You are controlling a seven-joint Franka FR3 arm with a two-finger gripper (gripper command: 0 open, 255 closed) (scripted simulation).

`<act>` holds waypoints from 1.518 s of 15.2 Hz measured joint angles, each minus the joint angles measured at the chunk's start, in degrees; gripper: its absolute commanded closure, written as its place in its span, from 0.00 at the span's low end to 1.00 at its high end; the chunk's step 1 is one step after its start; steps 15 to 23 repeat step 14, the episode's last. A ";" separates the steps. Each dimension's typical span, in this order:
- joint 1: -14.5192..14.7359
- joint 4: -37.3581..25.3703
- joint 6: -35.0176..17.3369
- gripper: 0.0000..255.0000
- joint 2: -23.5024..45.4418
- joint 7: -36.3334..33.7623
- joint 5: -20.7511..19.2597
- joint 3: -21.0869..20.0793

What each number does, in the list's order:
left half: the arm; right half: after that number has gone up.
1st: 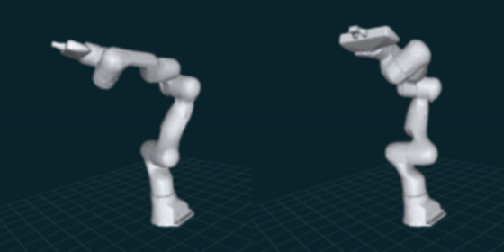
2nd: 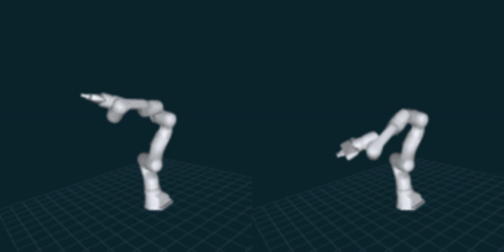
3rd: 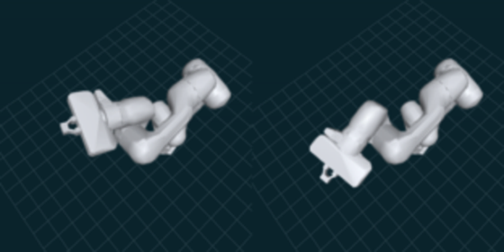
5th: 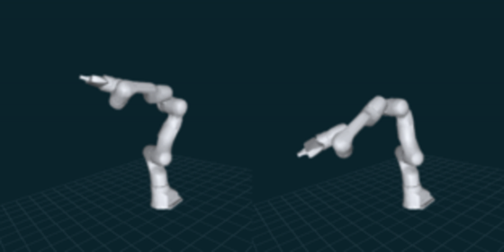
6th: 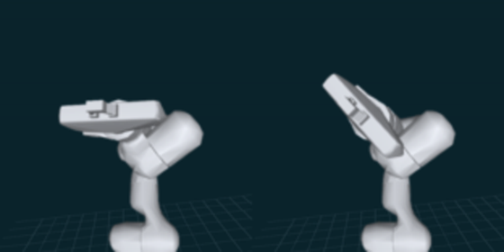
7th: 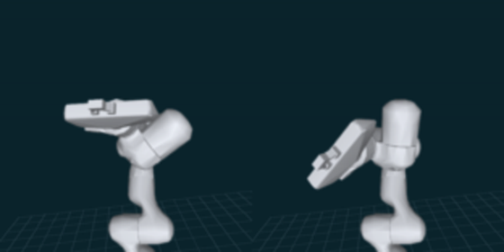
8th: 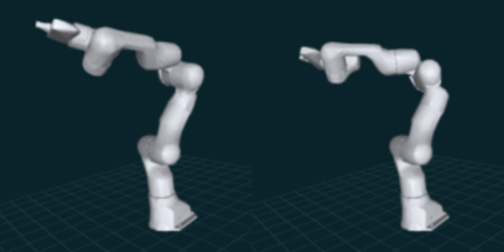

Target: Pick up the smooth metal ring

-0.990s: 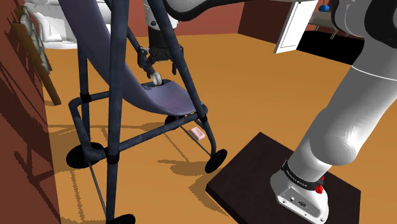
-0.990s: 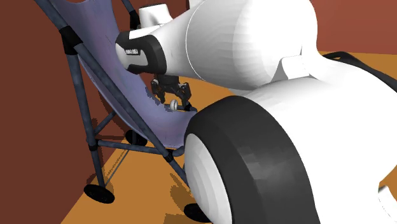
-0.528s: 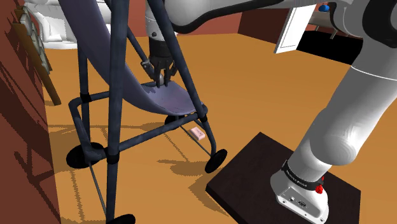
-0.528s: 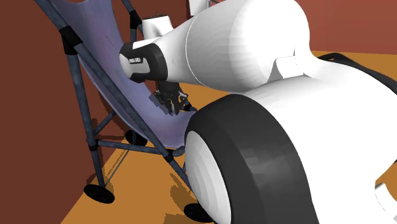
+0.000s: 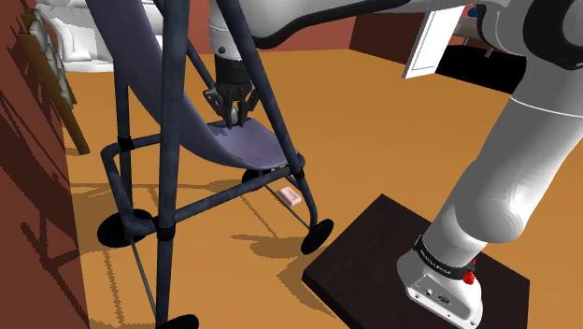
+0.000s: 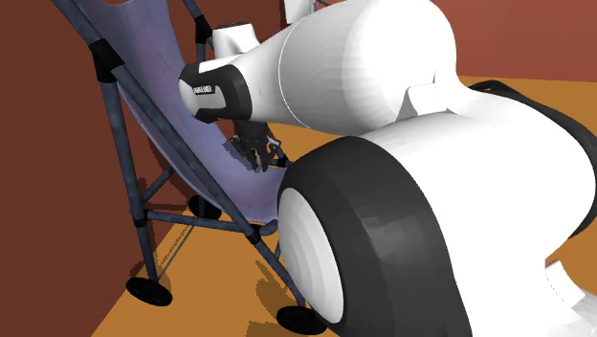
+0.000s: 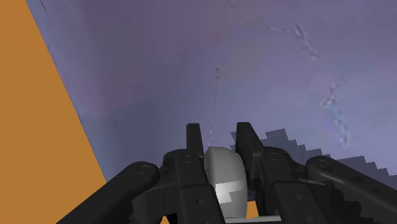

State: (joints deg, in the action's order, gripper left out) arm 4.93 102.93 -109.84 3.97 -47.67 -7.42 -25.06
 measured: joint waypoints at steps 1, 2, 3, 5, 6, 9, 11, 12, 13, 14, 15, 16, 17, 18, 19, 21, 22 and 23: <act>0.02 -0.48 0.54 1.00 0.01 0.02 0.03 -0.02; 0.11 -1.29 1.25 1.00 0.16 -0.06 -0.02 -0.08; 0.11 -1.89 1.91 1.00 0.10 0.04 0.05 -0.09; 0.12 -3.42 3.36 1.00 0.17 0.21 0.07 -0.09; 0.13 -4.23 4.24 1.00 0.10 0.31 0.13 -0.11; 0.28 -6.73 6.60 1.00 0.25 0.34 0.12 -0.22; 0.19 -8.19 8.12 1.00 0.15 0.71 0.22 -0.15; 0.24 -9.20 9.03 1.00 0.28 0.73 0.18 -0.18; 0.24 -9.88 9.71 1.00 0.27 0.83 0.20 -0.18; 0.32 -10.59 10.22 1.00 0.50 0.76 0.10 -0.23; 0.32 -10.59 10.22 1.00 0.50 0.76 0.10 -0.23; 0.32 -10.59 10.22 1.00 0.50 0.76 0.10 -0.23; 0.32 -10.59 10.22 1.00 0.50 0.76 0.10 -0.23; 0.32 -10.59 10.22 1.00 0.50 0.76 0.10 -0.23; 0.32 -10.59 10.22 1.00 0.50 0.76 0.10 -0.23; 0.32 -10.59 10.22 1.00 0.50 0.76 0.10 -0.23; 0.32 -10.59 10.22 1.00 0.50 0.76 0.10 -0.23; 0.32 -10.59 10.22 1.00 0.50 0.76 0.10 -0.23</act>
